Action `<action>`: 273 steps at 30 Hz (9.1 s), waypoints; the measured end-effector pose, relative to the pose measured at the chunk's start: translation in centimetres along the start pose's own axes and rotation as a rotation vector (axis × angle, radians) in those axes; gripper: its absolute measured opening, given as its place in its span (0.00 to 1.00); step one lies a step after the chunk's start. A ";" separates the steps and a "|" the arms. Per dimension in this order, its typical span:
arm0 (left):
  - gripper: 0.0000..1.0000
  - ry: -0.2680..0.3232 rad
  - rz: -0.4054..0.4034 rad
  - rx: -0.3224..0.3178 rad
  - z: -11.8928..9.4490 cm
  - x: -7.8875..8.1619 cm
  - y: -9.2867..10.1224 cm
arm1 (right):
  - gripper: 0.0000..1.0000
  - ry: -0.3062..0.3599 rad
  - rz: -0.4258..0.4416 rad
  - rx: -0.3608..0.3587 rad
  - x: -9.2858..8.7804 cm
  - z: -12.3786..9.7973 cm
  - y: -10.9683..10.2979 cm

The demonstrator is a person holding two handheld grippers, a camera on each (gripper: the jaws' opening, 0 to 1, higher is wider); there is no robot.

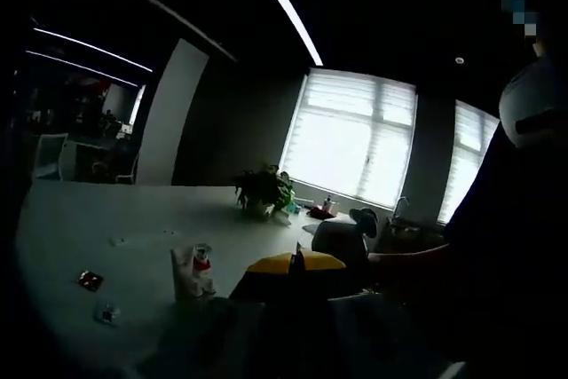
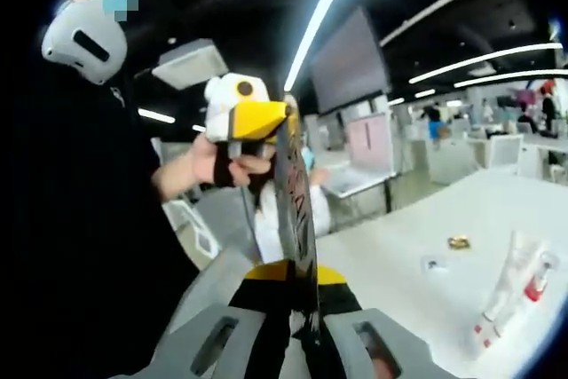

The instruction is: Arrange the skincare products in the storage area until every visible bottle or jar stands upright without overlapping.

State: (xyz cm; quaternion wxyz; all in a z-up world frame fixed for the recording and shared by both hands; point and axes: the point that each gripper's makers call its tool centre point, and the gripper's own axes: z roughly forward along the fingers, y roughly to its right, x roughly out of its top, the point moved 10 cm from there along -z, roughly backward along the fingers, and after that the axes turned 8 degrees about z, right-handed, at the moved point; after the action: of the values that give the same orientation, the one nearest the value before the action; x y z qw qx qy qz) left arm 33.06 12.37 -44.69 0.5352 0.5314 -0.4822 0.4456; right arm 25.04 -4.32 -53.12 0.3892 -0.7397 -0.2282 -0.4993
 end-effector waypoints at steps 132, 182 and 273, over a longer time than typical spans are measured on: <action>0.04 0.071 -0.537 0.143 0.0 -8.7 -4.9 | 0.74 0.081 0.111 -0.327 -0.7 -1.9 2.1; 0.04 -0.113 -0.632 0.321 4.5 -16.1 -13.7 | 0.97 0.039 0.274 -0.587 -7.9 -5.8 5.5; 0.10 -0.304 -0.748 0.457 11.1 -23.9 -21.1 | 0.94 0.031 0.363 -0.620 -9.4 -6.0 6.7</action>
State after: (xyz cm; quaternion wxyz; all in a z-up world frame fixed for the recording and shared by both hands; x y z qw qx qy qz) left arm 50.15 1.33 -71.65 0.4516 0.8324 -0.2200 0.2340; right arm 22.78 -12.65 -62.81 0.2321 -0.8433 0.0752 -0.4788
